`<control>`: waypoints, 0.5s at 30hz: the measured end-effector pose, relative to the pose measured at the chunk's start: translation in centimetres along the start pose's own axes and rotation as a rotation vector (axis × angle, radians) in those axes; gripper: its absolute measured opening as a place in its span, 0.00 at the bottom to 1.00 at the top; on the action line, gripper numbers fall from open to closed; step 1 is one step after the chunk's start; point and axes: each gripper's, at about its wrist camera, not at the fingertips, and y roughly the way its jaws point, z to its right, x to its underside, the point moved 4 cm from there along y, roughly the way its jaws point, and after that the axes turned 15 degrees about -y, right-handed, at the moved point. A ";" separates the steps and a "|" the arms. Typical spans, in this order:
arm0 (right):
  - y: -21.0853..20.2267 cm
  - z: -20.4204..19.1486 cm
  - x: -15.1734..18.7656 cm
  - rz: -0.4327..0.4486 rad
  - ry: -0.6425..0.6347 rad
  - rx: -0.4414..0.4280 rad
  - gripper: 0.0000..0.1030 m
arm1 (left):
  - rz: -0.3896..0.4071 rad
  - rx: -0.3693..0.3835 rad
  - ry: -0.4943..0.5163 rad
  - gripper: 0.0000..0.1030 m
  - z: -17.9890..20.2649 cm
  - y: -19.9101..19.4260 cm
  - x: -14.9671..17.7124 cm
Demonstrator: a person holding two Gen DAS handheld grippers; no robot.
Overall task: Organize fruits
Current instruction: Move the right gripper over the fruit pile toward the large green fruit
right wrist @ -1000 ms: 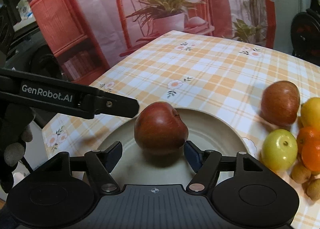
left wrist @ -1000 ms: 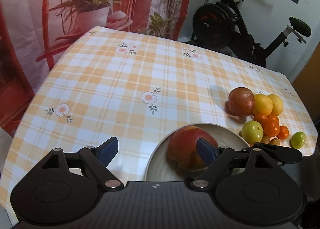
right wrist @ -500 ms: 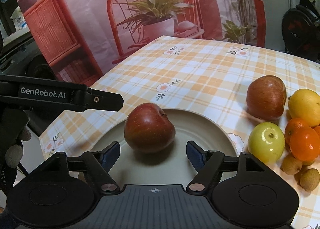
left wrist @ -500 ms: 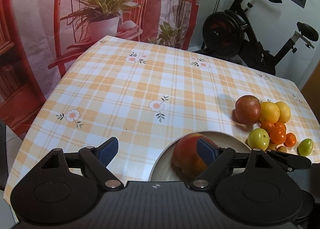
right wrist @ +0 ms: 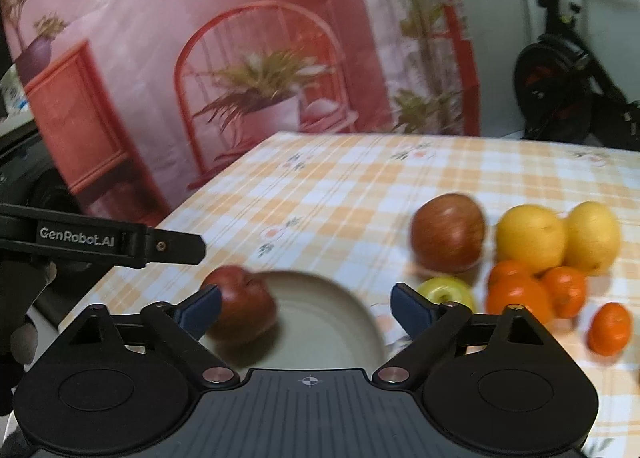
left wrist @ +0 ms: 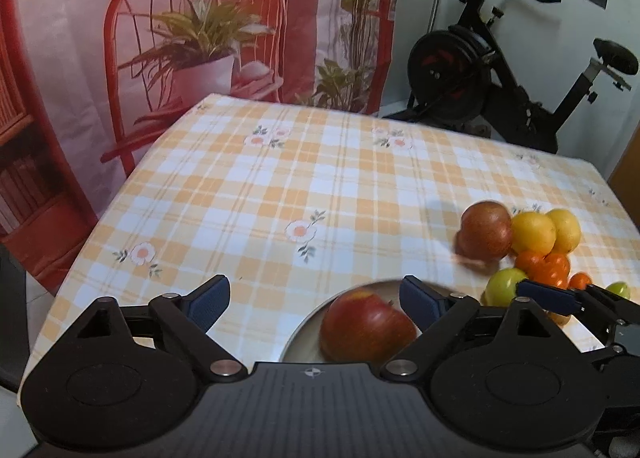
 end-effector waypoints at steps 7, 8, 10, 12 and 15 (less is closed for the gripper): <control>-2.2 2.7 0.0 0.076 0.023 0.083 1.00 | 0.042 0.010 -0.020 1.00 1.4 -0.4 -0.6; -2.4 3.0 0.1 0.082 0.025 0.090 1.00 | 0.041 0.019 -0.025 1.00 1.6 -0.3 -0.7; -2.8 3.6 0.3 0.089 0.027 0.105 1.00 | 0.040 0.029 -0.029 1.00 2.0 -0.3 -0.6; -3.3 4.3 0.5 0.102 0.031 0.127 1.00 | 0.041 0.041 -0.030 1.00 2.3 -0.2 -0.6; -4.1 5.1 0.8 0.127 0.025 0.155 1.00 | 0.038 0.063 -0.032 1.00 2.7 0.0 -0.5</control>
